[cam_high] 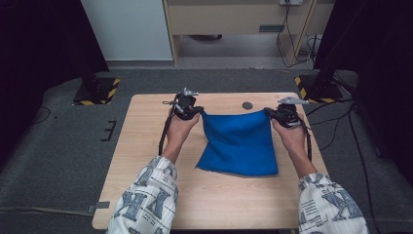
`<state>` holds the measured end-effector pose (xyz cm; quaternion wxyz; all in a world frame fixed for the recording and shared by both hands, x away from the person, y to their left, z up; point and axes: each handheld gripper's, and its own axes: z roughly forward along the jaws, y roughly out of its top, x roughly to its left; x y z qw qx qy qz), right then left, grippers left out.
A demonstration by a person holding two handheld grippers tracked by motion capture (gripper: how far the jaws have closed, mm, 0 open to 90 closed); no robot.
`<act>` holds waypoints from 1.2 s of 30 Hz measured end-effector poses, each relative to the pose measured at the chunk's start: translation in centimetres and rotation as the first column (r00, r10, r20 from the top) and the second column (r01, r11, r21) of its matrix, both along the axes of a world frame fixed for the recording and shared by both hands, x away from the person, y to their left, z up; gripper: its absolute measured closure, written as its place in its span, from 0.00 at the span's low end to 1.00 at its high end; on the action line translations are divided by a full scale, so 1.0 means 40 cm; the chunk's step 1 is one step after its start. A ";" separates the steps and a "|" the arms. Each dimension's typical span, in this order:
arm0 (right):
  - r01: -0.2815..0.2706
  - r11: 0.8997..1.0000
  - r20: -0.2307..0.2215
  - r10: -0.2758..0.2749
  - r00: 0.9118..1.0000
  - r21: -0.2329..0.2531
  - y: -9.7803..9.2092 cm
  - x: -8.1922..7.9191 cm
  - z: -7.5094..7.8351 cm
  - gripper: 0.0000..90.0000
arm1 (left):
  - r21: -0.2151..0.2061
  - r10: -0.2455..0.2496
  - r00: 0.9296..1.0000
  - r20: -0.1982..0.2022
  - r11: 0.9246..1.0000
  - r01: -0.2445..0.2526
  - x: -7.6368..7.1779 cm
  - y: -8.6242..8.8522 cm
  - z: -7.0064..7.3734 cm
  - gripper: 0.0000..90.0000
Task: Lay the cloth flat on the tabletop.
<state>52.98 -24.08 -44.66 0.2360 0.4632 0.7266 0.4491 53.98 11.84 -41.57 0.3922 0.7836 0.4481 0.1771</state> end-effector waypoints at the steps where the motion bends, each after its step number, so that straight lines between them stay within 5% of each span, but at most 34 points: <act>1: 0.005 1.000 -0.004 -0.005 1.000 -0.003 0.003 0.006 -0.004 0.99 | 0.000 0.000 1.000 0.000 1.000 0.000 0.000 0.000 0.000 0.95; 6: 0.046 0.999 -0.022 -0.046 0.999 0.001 0.007 0.039 -0.023 0.98 | 0.001 0.020 1.000 -0.003 1.000 -0.020 0.044 0.005 -0.017 0.93; 7: 0.080 0.997 -0.032 -0.080 0.996 0.003 0.005 0.058 -0.034 0.80 | -0.018 0.019 1.000 0.006 1.000 -0.019 0.055 0.006 -0.022 0.71; 8: 0.080 0.997 -0.032 -0.080 0.996 0.003 0.005 0.058 -0.034 0.80 | -0.022 0.024 1.000 0.012 0.999 -0.024 0.064 0.007 -0.027 0.71; 9: 0.121 0.993 -0.043 -0.121 0.992 -0.010 0.005 0.070 -0.040 0.59 | -0.033 0.026 0.999 0.030 0.999 -0.025 0.065 0.009 -0.027 0.56; 11: 0.139 0.990 -0.033 -0.140 0.990 -0.030 0.005 0.069 -0.040 0.52 | -0.032 0.022 0.999 0.032 0.999 -0.021 0.061 0.011 -0.023 0.47; 16: 0.078 0.995 -0.049 -0.081 0.995 -0.063 0.007 0.032 -0.032 0.36 | -0.057 -0.010 0.998 0.060 0.998 0.014 -0.003 0.035 -0.007 0.45; 24: -0.019 0.997 -0.055 0.014 0.998 -0.079 0.026 -0.043 -0.035 0.34 | -0.060 -0.053 0.994 0.096 0.996 0.058 -0.098 0.058 -0.031 0.41; 36: -0.072 0.996 -0.015 0.071 0.997 -0.043 0.011 -0.122 -0.005 0.62 | -0.032 -0.118 0.986 0.114 0.992 0.122 -0.169 0.059 -0.045 0.39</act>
